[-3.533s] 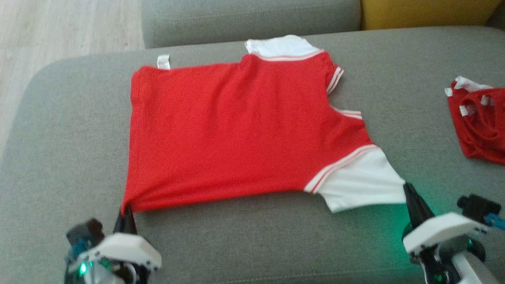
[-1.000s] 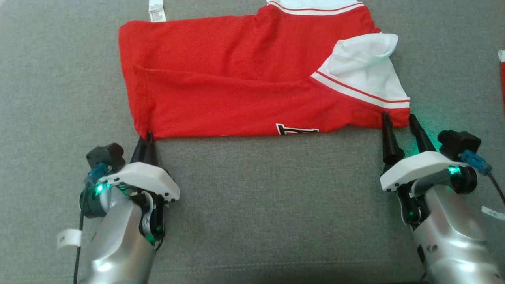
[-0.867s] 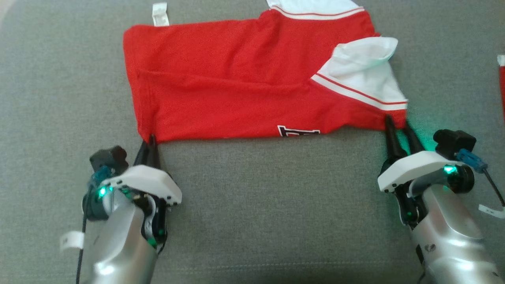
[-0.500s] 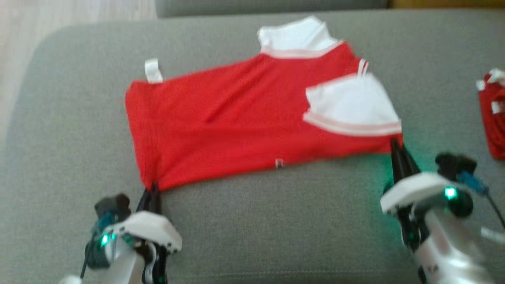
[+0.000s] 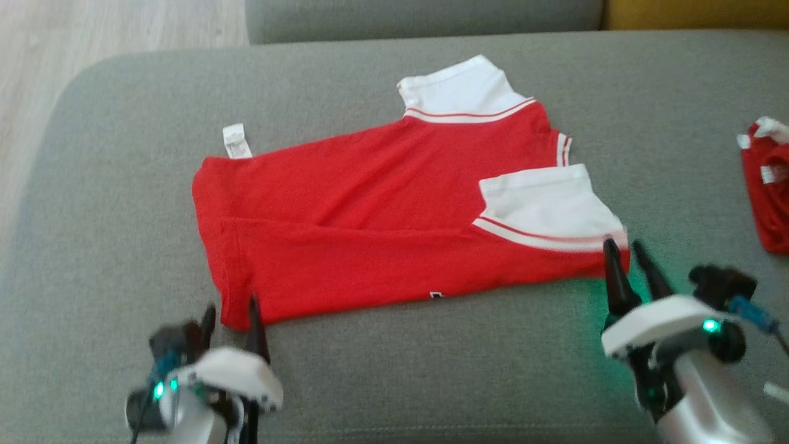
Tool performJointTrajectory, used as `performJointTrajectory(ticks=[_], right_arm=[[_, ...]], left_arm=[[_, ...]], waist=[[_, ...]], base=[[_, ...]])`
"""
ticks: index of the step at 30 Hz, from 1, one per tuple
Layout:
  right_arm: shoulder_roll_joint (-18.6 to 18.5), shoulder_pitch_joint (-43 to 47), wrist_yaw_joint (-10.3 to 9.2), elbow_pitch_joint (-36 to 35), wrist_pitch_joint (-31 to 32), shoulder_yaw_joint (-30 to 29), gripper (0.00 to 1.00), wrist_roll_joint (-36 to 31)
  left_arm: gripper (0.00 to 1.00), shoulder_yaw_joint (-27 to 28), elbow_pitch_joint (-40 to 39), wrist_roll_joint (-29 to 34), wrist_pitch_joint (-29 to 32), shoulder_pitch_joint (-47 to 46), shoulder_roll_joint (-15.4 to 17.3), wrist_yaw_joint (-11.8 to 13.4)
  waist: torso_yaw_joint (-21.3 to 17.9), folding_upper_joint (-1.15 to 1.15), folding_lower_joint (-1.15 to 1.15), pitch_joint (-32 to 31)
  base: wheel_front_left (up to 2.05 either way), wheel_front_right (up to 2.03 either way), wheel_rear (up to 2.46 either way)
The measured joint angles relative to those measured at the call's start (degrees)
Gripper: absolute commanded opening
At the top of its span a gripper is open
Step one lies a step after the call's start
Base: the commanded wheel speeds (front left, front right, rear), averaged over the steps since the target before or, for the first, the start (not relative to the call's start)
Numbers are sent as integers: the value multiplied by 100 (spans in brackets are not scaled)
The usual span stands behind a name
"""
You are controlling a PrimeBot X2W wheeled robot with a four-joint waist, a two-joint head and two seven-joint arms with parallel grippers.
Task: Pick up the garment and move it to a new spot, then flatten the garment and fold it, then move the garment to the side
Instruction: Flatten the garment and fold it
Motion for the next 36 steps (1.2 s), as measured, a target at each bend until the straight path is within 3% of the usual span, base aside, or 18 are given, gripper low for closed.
performJointTrajectory(ticks=[6,15,20,27,28,29,30,31,36], right_arm=[[-102,-649,0,-348,80,-43,100,-360],[-289,-1949,0,-627,437,348,100,-614],[-334,-2412,0,-730,581,658,100,-612],[-504,-2921,0,-855,764,857,100,-611],[-514,-2980,0,-857,810,905,100,-612],[-533,-3035,0,-854,853,956,100,-613],[-556,-3089,0,-832,911,987,100,-623],[-592,-3161,0,-778,983,1016,100,-655],[-815,-3743,0,-210,1355,958,100,-720]], left_arm=[[100,-66,-144,316,115,-991,160,-109],[100,-234,406,441,1617,-2785,913,-675],[100,-245,749,382,1871,-3187,987,-909],[100,-366,1305,448,1887,-3677,1014,-888],[93,-383,1395,448,1887,-3728,1002,-887],[48,-391,1482,447,1887,-3768,982,-895],[15,-408,1557,447,1887,-3803,965,-910],[0,-430,1602,447,1864,-3840,953,-913],[0,-566,1733,448,1739,-4133,767,-1005]], waist=[[110,0,0,316],[214,0,0,863],[204,0,0,1178],[238,0,0,1587],[247,0,0,1637],[259,0,0,1676],[273,0,0,1711],[289,0,0,1746],[443,0,0,1917]], base=[[0,0,0],[0,0,0],[0,0,0],[0,0,0],[0,0,0],[0,0,0],[0,0,0],[0,0,0],[0,0,0]])
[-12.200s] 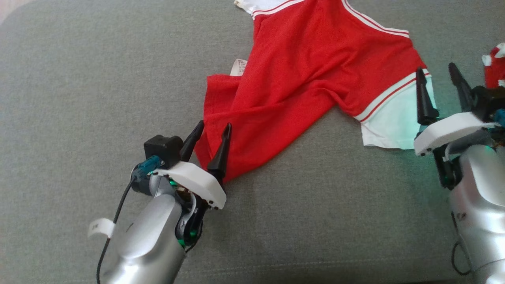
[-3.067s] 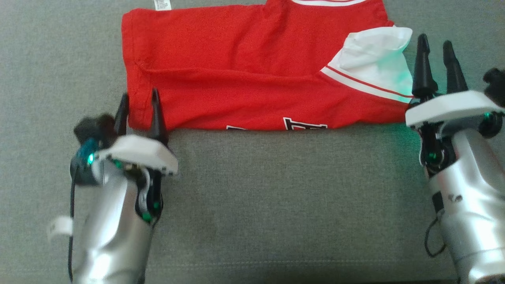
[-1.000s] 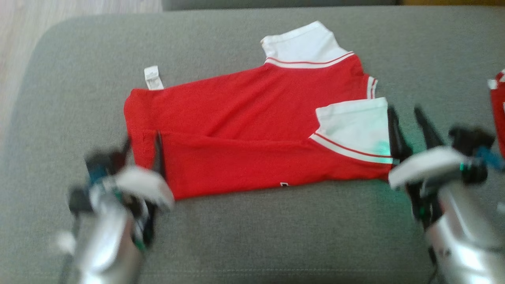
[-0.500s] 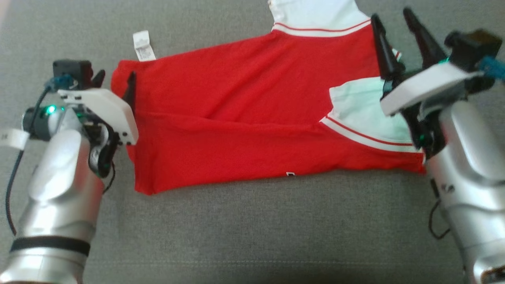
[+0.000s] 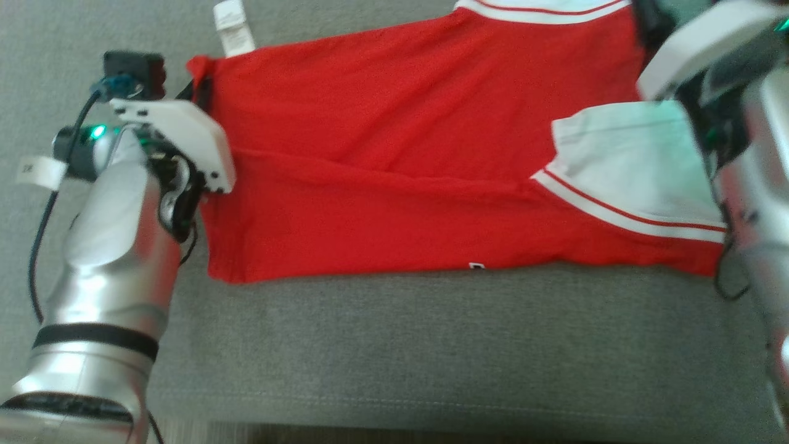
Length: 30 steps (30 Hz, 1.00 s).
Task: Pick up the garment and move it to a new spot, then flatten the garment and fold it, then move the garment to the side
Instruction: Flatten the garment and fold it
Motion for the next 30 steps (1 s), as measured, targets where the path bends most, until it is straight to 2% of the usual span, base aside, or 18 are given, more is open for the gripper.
performJointTrajectory(ticks=[9,15,22,28,29,30], right_arm=[[-80,-1105,0,1288,626,-138,100,-192],[-182,-1833,0,2249,848,-240,100,-675],[-197,-2319,0,2954,1101,-218,100,-1113],[-196,-2715,0,3259,1429,-57,100,-1215],[-194,-2721,0,3285,1430,-31,84,-1234],[-193,-2721,0,3304,1426,-21,45,-1246]], left_arm=[[0,-201,83,51,-460,-421,-382,-63],[0,-383,166,52,-743,-669,-639,-104],[0,-553,307,48,-938,-867,-815,-115],[0,-592,468,-37,-1090,-1008,-859,-122],[0,-600,502,-42,-1094,-1021,-864,-122],[0,-610,530,-74,-1106,-1031,-869,-121]], waist=[[438,0,0,404],[791,0,1,685],[1056,0,1,853],[1119,0,1,923],[1117,0,1,918],[1114,0,0,908]], base=[[0,0,0],[0,0,0],[0,0,0],[0,0,0],[0,0,0],[0,0,0]])
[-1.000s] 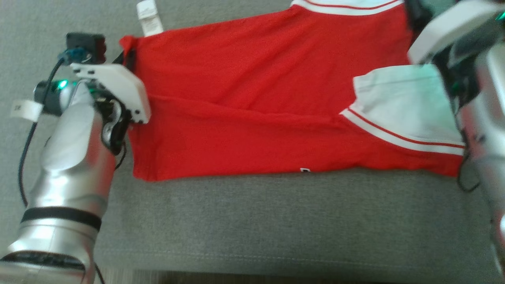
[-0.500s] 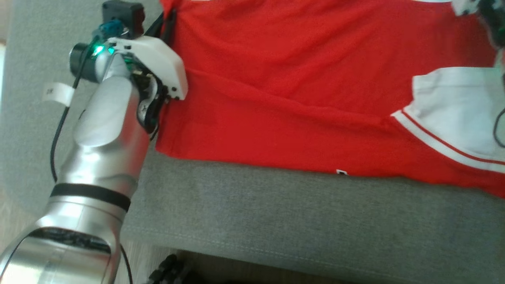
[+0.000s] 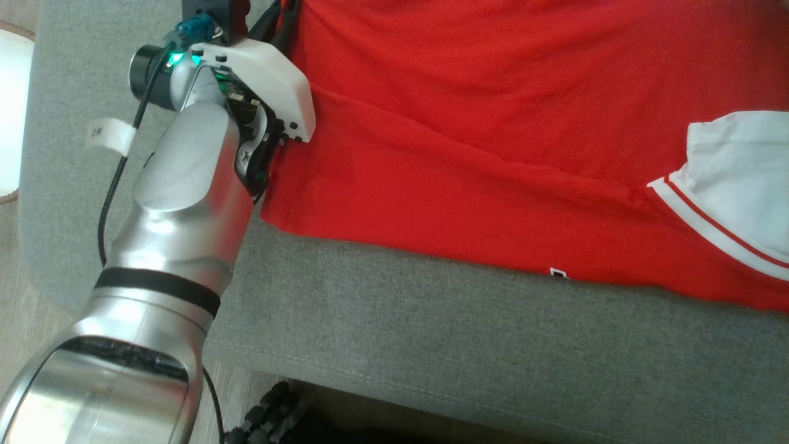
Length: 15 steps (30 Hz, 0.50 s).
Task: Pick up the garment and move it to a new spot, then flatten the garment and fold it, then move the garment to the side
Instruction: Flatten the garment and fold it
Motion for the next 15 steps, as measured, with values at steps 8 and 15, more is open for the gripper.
performJointTrajectory(ticks=[8,15], right_arm=[[-71,-5,0,53,-835,-166,0,-30],[-102,-149,0,103,-2063,-818,0,-47]], left_arm=[[0,-1,120,-47,-354,-64,0,169],[0,32,-27,19,-589,-114,107,397]], waist=[[-90,0,0,-20],[-328,0,0,-151]], base=[[0,0,0],[0,0,0]])
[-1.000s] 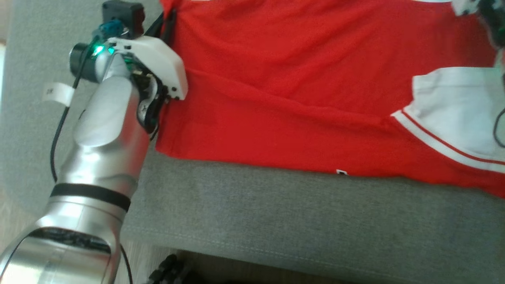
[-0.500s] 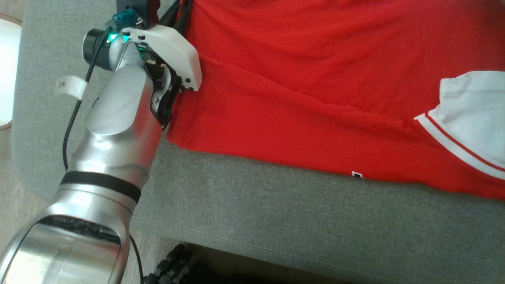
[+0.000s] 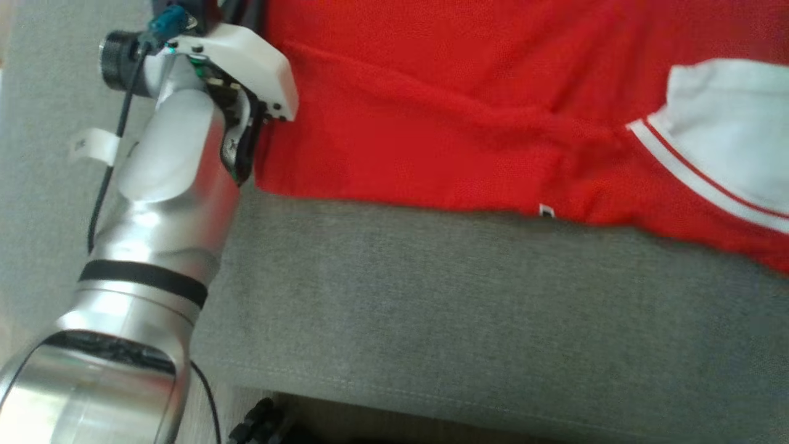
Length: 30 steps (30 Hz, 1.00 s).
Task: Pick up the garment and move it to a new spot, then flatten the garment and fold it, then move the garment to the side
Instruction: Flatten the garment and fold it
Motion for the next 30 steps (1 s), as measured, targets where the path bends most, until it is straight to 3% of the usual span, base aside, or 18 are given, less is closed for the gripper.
performJointTrajectory(ticks=[5,9,19,25,26,27,28,29,30], right_arm=[[234,36,0,58,-527,-119,0,263],[459,515,0,-219,-831,-20,0,882],[268,2989,0,-2404,-745,945,0,2983],[75,4383,0,-3322,-394,1157,0,3650],[75,4549,0,-3388,-322,1182,0,3682],[76,4697,0,-3437,-270,1189,0,3700],[79,4813,0,-3454,-250,1177,0,3723],[81,4898,0,-3440,-227,1143,67,3719],[82,4959,0,-3411,-205,1111,100,3718]], left_arm=[[0,31,-236,57,-4,42,160,82],[0,160,-616,174,-5,383,314,226],[0,572,-1141,246,-4,1840,628,385],[0,782,-1230,242,-4,2557,628,430],[4,832,-1245,237,-4,2666,609,435],[31,890,-1295,237,-4,2779,580,467],[81,936,-1354,238,-4,2880,548,480],[100,973,-1430,240,-4,2975,512,519],[100,1011,-1512,242,-4,3067,465,558]], waist=[[-285,0,0,-116],[-520,0,0,-286],[-1026,0,0,-946],[-1184,1,-1,-1375],[-1196,1,-1,-1436],[-1203,1,-1,-1492],[-1203,1,-1,-1542],[-1197,1,-1,-1584],[-1184,1,-1,-1624]], base=[[0,0,0],[0,0,0],[0,0,0],[0,0,0],[0,0,0],[0,0,0],[0,0,0],[0,0,0],[0,0,0]])
